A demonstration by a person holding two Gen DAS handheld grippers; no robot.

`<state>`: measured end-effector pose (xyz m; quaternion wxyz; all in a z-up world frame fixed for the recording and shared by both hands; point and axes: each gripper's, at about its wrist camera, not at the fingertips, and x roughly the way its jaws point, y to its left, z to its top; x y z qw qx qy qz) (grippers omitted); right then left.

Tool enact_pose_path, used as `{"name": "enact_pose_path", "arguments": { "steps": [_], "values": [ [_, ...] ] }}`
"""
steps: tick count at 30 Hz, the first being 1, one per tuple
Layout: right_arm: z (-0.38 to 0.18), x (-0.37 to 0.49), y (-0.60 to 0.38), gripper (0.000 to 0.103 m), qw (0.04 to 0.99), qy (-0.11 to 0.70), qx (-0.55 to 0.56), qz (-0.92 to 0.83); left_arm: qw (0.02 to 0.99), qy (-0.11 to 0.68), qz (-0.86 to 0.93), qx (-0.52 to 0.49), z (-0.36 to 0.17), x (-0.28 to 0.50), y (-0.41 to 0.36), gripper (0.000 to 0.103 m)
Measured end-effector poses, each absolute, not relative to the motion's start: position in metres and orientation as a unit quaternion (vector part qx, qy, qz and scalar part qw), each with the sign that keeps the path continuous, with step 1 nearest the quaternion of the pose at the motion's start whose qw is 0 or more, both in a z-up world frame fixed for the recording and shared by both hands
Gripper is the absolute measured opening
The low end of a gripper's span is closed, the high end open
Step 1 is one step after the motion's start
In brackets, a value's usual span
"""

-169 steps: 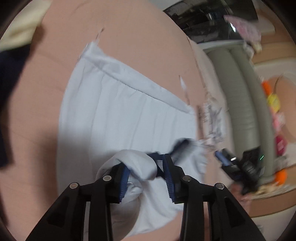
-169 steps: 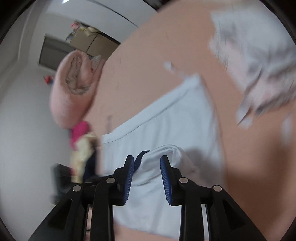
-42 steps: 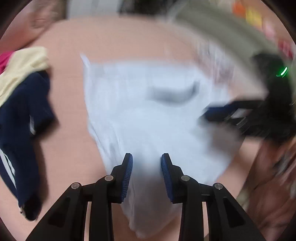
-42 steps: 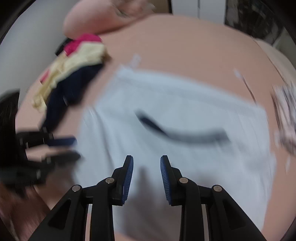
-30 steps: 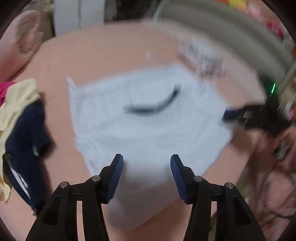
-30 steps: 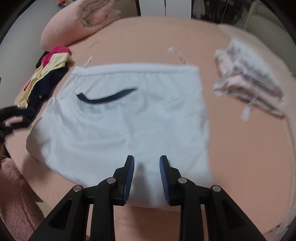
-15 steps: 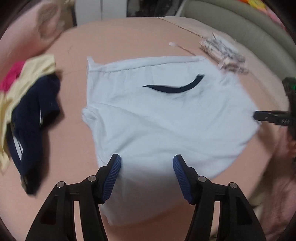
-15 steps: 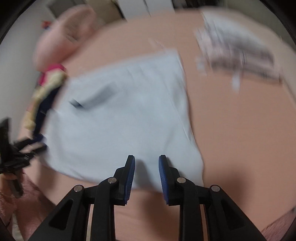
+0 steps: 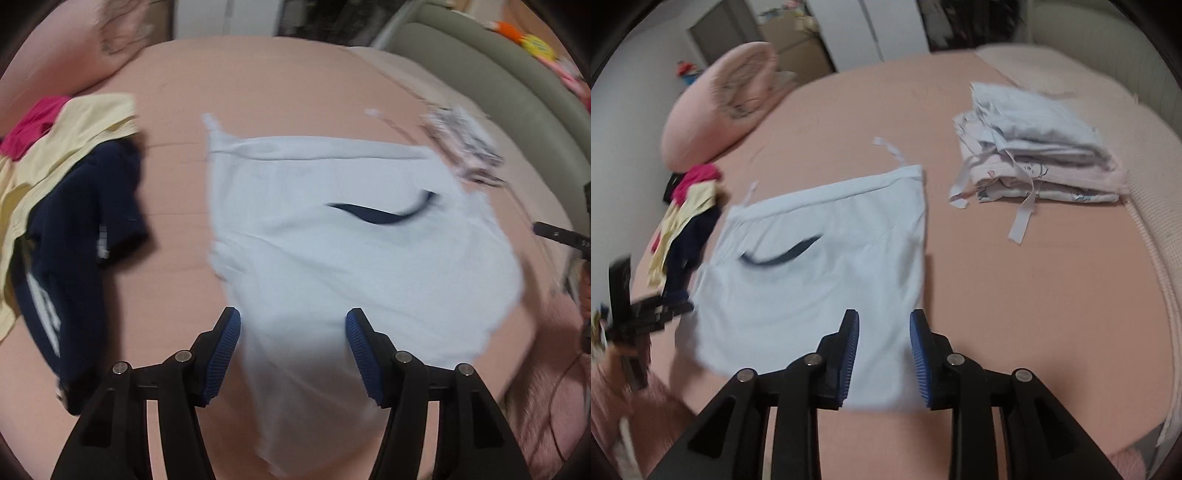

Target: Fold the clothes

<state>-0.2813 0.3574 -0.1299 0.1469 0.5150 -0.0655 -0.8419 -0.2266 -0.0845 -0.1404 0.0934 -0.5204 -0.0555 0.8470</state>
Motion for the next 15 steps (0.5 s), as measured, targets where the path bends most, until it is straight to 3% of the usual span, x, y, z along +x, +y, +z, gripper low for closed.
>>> {"name": "enact_pose_path", "arguments": {
  "steps": [6,11,15],
  "values": [
    [-0.155,-0.363,0.356,0.028,0.153,-0.082,0.557,-0.812,0.067,-0.089,0.855,-0.506,-0.14,-0.283,-0.115,0.057],
    [-0.18,-0.436,0.343,0.028,0.136,-0.054,0.576,-0.804,0.07,-0.116,0.842,-0.522,-0.16,-0.354,-0.131,0.057],
    [-0.21,-0.476,0.335,0.028,0.127,-0.08,0.587,-0.795,0.068,-0.113,0.838,-0.53,-0.179,-0.393,-0.128,0.057]
  ]
}}
